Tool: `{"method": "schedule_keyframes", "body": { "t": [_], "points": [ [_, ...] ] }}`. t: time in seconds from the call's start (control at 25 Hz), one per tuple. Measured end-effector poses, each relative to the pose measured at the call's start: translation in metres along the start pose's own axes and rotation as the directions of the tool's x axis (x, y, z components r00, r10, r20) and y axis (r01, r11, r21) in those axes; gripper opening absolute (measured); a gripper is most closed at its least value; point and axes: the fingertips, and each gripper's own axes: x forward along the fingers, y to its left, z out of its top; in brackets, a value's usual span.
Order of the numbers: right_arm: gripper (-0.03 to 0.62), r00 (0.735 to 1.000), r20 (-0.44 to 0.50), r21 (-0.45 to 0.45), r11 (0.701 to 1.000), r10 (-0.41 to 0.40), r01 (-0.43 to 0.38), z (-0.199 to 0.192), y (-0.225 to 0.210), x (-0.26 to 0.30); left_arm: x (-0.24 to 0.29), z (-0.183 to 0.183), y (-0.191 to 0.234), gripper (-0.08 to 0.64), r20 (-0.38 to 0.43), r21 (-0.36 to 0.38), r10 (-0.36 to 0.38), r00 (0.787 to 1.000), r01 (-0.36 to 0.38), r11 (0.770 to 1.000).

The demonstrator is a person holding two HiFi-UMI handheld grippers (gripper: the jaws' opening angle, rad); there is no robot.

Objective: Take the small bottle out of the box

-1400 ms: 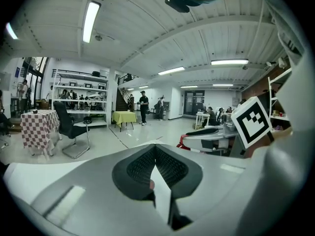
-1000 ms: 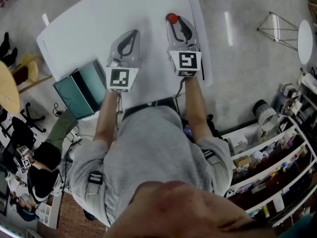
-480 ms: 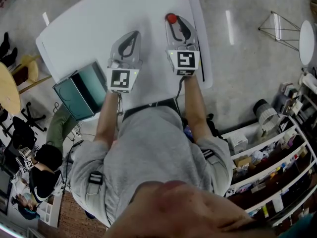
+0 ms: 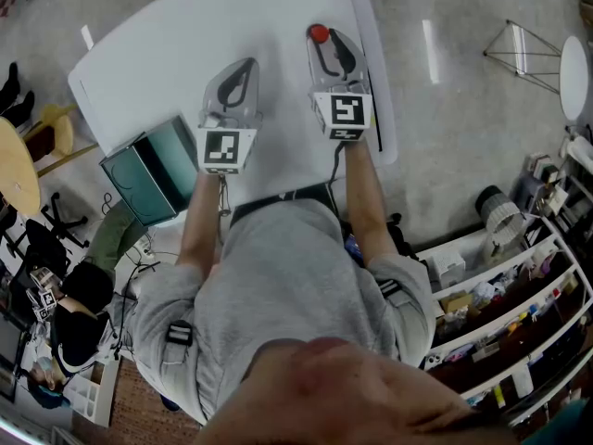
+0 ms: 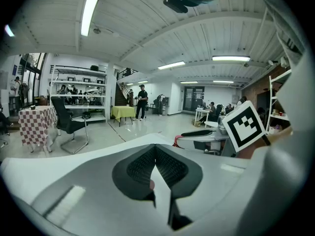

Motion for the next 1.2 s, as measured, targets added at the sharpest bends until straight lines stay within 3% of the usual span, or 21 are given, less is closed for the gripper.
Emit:
{"method": "schedule_keyframes", "body": {
  "t": [0.52, 0.92, 1.2],
  "points": [
    [0.158, 0.998, 0.058, -0.018, 1.0, -0.005, 0.006, 0.023, 0.0, -0.028, -0.015, 0.02, -0.013, 0.012, 0.037, 0.017, 0.014, 0.999, -0.015, 1.0],
    [0.117, 0.991, 0.136, -0.046, 0.999, -0.003, 0.009, 0.077, 0.004, -0.051, -0.031, 0.066, -0.015, 0.012, 0.094, 0.058, 0.027, 0.995, -0.033, 0.998],
    [0.102, 0.985, 0.173, -0.018, 1.0, -0.008, 0.011, 0.094, 0.03, -0.088, -0.074, 0.085, -0.022, 0.012, 0.136, 0.077, 0.027, 0.99, -0.038, 0.996]
  ]
}}
